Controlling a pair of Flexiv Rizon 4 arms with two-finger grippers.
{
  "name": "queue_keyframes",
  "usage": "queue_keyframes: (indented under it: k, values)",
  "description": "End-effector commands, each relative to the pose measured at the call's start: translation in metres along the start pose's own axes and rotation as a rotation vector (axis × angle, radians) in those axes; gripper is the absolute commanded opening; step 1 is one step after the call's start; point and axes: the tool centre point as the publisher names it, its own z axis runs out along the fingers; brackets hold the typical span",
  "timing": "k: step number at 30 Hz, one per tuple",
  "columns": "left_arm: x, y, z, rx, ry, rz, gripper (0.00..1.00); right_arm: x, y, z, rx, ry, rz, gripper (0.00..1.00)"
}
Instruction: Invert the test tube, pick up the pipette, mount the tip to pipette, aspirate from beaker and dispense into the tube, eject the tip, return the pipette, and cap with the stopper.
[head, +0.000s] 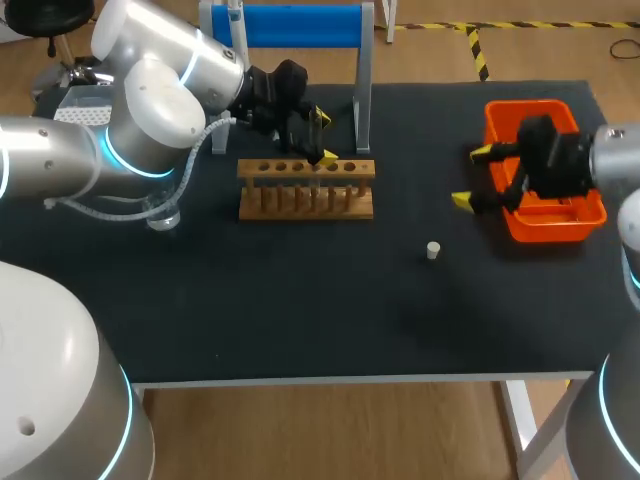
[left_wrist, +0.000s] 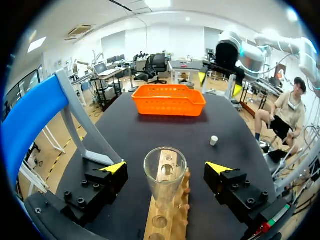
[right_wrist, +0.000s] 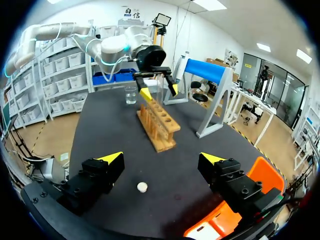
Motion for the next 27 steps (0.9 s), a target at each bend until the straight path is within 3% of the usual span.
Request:
queue_keyframes:
  k: [1, 6, 27]
  values:
    - [-0.001, 0.000, 0.000, -0.001, 0.003, 0.001, 1.00, 0.014, -0.018, -0.002, -0.011, -0.038, -0.001, 1.00]
    - [-0.001, 0.000, 0.000, -0.001, 0.003, 0.001, 1.00, 0.026, -0.041, 0.003, 0.067, -0.035, -0.007, 1.00]
    - [-0.001, 0.000, 0.000, -0.001, 0.003, 0.001, 1.00, 0.026, -0.041, 0.003, 0.067, -0.035, -0.007, 1.00]
